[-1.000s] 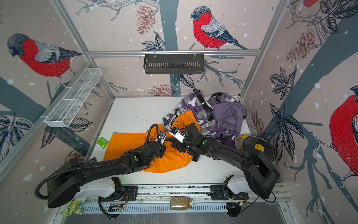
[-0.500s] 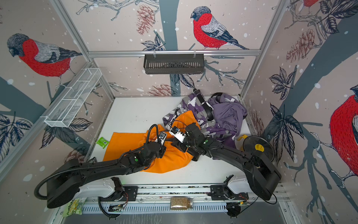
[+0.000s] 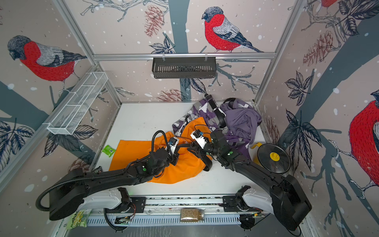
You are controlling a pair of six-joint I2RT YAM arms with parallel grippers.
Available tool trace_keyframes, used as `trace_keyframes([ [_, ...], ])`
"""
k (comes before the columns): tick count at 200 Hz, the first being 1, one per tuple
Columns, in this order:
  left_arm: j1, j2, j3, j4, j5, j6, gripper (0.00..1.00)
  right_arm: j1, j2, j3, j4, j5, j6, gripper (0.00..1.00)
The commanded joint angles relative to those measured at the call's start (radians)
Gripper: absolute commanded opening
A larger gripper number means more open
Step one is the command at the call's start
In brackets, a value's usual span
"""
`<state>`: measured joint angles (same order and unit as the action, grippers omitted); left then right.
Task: Remove the belt from the trousers
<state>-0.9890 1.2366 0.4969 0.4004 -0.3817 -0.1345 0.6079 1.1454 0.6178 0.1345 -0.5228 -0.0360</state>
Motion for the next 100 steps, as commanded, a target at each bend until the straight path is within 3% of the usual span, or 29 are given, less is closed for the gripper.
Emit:
trace_keyframes([
  [1,0.017,-0.011,-0.013,-0.227,-0.302,-0.093,0.0,-0.032,-0.029,-0.006,-0.047,0.158,0.028,0.0],
  [16,0.006,-0.034,-0.007,-0.219,-0.306,-0.039,0.0,0.008,-0.012,-0.002,-0.047,0.146,0.004,0.0],
  [33,-0.022,-0.079,-0.003,-0.173,-0.282,0.08,0.0,0.096,0.029,0.022,-0.082,0.23,-0.036,0.03],
  [46,-0.03,-0.117,0.0,-0.148,-0.246,0.141,0.0,0.156,0.04,0.027,-0.075,0.311,-0.056,0.27],
  [68,-0.031,-0.156,-0.004,-0.127,-0.21,0.187,0.0,0.181,0.033,0.03,-0.031,0.336,-0.072,0.54],
  [82,-0.031,-0.163,-0.008,-0.121,-0.197,0.196,0.0,0.182,0.036,0.044,-0.023,0.315,-0.085,0.69],
  [100,-0.031,-0.159,-0.011,-0.116,-0.185,0.197,0.0,0.182,0.053,0.068,-0.027,0.289,-0.099,0.79],
])
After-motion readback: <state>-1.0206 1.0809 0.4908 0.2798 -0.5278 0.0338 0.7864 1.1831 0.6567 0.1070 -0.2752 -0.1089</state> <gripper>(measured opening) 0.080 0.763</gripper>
